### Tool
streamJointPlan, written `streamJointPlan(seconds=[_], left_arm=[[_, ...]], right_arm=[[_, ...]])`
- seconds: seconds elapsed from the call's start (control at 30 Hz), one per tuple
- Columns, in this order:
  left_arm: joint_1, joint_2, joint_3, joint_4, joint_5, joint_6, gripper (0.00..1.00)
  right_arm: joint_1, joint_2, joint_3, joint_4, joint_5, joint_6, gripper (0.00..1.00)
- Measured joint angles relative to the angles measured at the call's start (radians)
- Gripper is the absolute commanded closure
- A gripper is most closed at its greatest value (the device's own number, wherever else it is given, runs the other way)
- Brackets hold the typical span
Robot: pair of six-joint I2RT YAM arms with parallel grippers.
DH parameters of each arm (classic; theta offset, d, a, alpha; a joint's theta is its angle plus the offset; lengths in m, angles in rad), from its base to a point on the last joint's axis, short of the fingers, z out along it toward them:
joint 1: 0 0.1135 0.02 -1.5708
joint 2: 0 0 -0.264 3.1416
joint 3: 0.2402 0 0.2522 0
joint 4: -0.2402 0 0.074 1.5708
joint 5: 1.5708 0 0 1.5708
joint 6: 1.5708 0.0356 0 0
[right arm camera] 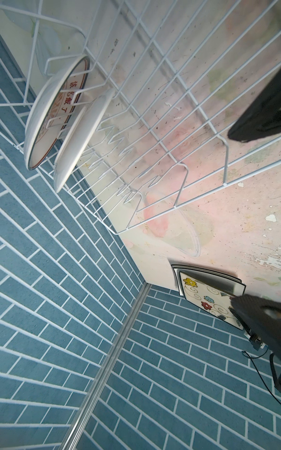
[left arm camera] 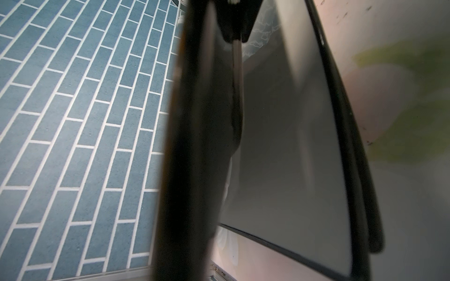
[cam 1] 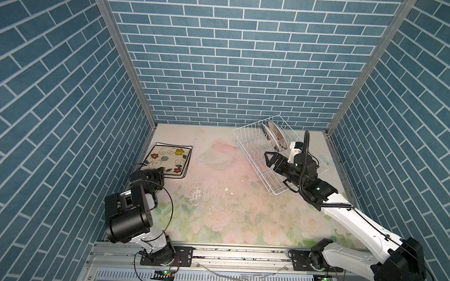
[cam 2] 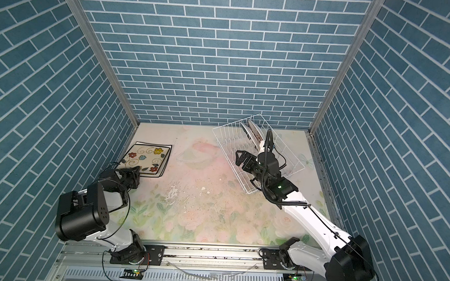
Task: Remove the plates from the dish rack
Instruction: 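Press the flowered plate onto the stack with the left gripper while right gripper waits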
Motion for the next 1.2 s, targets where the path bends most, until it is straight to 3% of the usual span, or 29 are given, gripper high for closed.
streamJointPlan(seconds=[0.6,0.97,1.2], left_arm=[[0.0,0.01,0.0,-0.001,0.0,0.006,0.93],[0.0,-0.014,0.0,-0.011,-0.003,0.008,0.74],[0.0,-0.057,0.003,-0.032,-0.007,0.019,0.68]], right_arm=[[-0.002,-0.08,-0.003,-0.012,0.025,0.0,0.01],[-0.002,-0.087,-0.003,-0.018,0.03,0.0,0.01],[-0.002,-0.09,-0.017,-0.023,0.039,0.001,0.01]])
